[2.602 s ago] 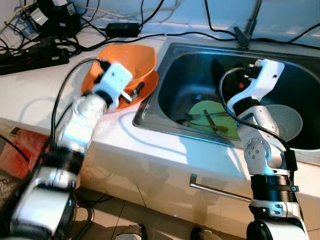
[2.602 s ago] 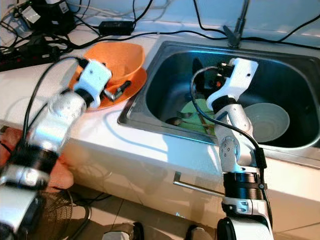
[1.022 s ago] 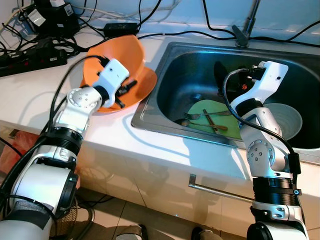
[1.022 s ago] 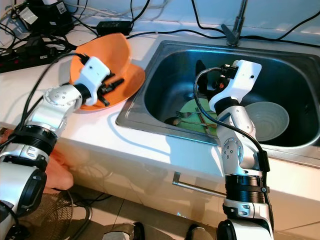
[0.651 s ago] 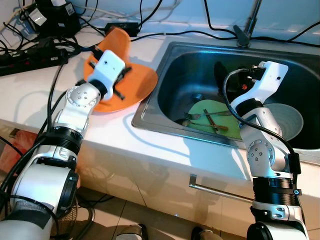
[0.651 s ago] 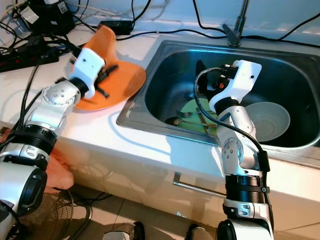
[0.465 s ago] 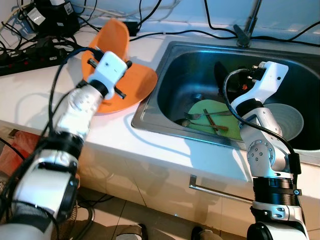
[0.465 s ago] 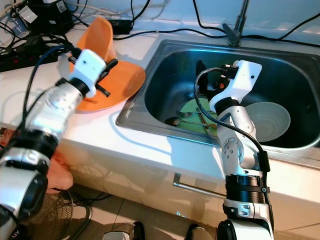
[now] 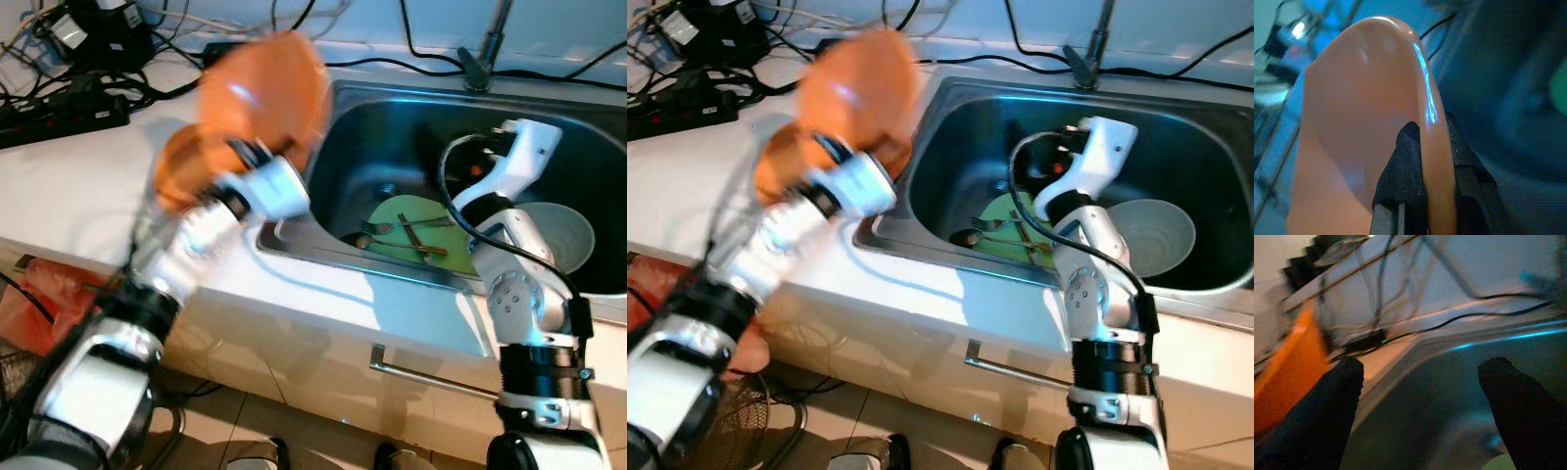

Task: Kitchen organization

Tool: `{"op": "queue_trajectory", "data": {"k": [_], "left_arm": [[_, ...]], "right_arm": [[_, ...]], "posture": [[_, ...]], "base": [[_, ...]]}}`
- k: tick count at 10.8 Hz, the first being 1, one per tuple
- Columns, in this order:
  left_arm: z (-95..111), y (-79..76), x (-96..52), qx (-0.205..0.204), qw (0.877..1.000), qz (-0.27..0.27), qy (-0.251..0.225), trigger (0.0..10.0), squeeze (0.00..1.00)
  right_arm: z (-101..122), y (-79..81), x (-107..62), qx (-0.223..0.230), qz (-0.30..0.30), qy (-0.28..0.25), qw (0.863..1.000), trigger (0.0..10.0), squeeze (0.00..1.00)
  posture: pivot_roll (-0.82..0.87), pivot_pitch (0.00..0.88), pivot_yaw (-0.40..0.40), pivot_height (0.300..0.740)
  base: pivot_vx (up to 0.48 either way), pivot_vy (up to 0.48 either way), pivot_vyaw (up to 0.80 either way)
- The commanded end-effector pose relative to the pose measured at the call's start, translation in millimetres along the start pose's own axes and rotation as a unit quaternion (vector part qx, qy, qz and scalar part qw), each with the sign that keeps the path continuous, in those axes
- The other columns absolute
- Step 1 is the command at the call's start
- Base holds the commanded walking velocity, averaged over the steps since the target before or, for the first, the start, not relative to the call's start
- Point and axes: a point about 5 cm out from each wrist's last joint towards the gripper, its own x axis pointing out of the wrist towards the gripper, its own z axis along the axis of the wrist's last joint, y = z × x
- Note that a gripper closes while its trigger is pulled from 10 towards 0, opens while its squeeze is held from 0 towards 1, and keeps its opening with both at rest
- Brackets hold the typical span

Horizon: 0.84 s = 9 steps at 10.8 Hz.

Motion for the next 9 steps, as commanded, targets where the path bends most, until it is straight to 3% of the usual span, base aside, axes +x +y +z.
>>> {"op": "queue_trajectory", "data": {"k": [1, 7, 9], "left_arm": [[13, -6.4, 1.8, 0.019, 0.999, -0.006, -0.037, 0.0, 0.00], [24, -42.9, 1.5, 0.077, 0.993, -0.053, -0.077, 0.0, 0.00], [25, -48.1, -1.1, 0.096, 0.989, -0.068, -0.089, 0.0, 0.00]], "right_arm": [[8, 9.8, 2.0, 0.008, 0.049, 0.005, 0.999, 10.0, 0.00], [27, 19.6, -4.5, 0.040, 0.128, 0.011, 0.991, 10.0, 0.00], [30, 25.3, -3.5, 0.040, 0.140, 0.012, 0.989, 10.0, 0.00]], "posture": [[0.06, 0.111, 0.091, 0.740], [0.05, 0.105, 0.087, 0.740], [0.05, 0.102, 0.086, 0.740]], "base": [[0.000, 0.000, 0.00], [0.000, 0.000, 0.00], [0.000, 0.000, 0.00]]}}
